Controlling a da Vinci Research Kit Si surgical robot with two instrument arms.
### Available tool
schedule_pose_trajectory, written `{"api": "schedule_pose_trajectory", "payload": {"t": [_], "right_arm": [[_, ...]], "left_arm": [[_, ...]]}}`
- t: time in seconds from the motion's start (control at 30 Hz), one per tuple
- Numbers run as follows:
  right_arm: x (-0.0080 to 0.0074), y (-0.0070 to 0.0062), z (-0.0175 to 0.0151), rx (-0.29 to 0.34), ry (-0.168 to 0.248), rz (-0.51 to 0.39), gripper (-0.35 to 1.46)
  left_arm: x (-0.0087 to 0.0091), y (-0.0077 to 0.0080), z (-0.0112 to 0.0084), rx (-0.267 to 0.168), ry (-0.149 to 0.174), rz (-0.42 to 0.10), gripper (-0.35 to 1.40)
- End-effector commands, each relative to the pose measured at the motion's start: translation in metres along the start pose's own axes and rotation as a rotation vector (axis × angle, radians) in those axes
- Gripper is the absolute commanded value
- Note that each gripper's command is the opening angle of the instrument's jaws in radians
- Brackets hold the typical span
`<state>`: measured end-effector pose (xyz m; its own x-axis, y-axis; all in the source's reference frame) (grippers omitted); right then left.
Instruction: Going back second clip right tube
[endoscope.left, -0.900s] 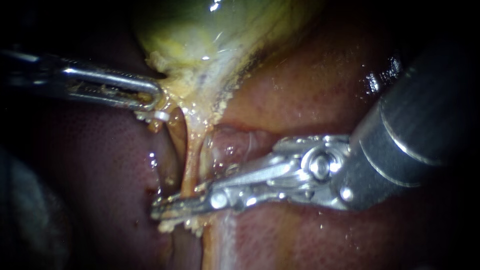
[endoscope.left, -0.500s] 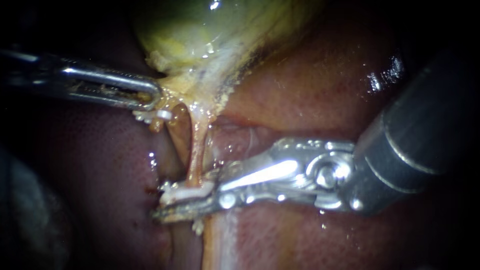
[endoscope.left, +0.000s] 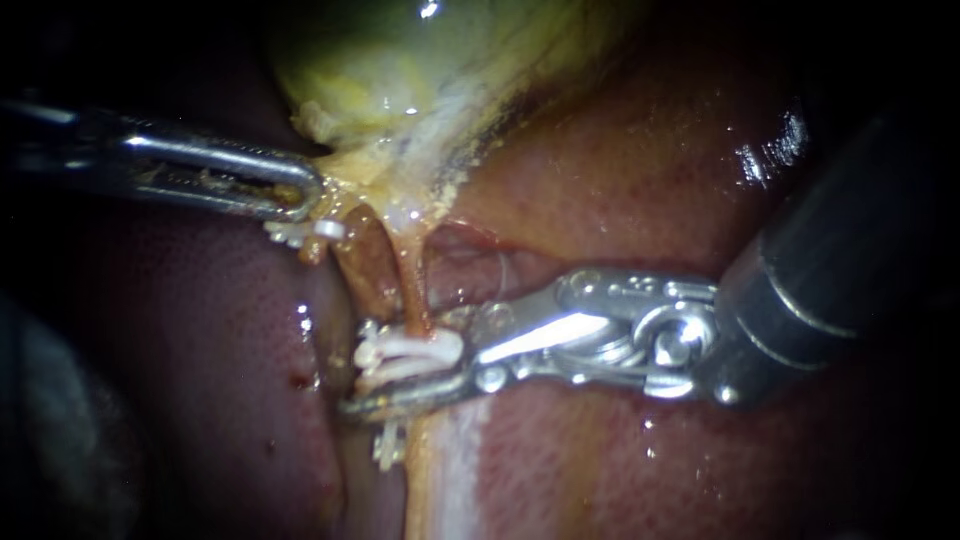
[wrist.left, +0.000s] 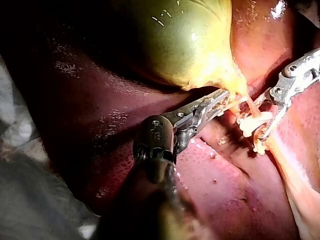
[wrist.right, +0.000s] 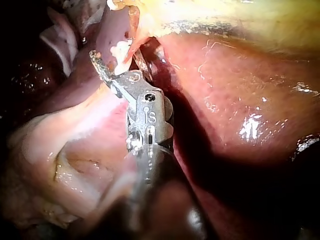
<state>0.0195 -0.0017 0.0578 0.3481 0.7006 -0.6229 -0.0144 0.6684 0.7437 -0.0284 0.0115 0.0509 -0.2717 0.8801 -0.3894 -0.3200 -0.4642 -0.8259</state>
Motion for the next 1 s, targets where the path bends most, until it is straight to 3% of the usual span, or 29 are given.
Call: {"api": "schedule_pose_trajectory", "payload": {"t": [0.03, 0.37, 0.57, 1.0], "right_arm": [[-0.0001, 0.0000, -0.0002, -0.003, 0.002, -0.004, 0.50], [-0.0006, -0.0001, -0.0034, -0.012, 0.012, -0.108, 0.50], [-0.0002, -0.0004, -0.0079, -0.015, 0.022, -0.215, 0.50], [-0.0002, -0.0005, -0.0151, -0.037, 0.030, -0.310, 0.50]], "left_arm": [[0.0000, 0.0000, 0.0000, 0.000, 0.000, 0.000, -0.35], [0.0000, 0.0000, -0.0001, -0.001, 0.000, 0.000, -0.35], [0.0000, 0.0000, -0.0002, -0.001, -0.001, 0.000, -0.35], [-0.0001, 0.0000, -0.0002, -0.001, -0.001, 0.000, -0.35]]}}
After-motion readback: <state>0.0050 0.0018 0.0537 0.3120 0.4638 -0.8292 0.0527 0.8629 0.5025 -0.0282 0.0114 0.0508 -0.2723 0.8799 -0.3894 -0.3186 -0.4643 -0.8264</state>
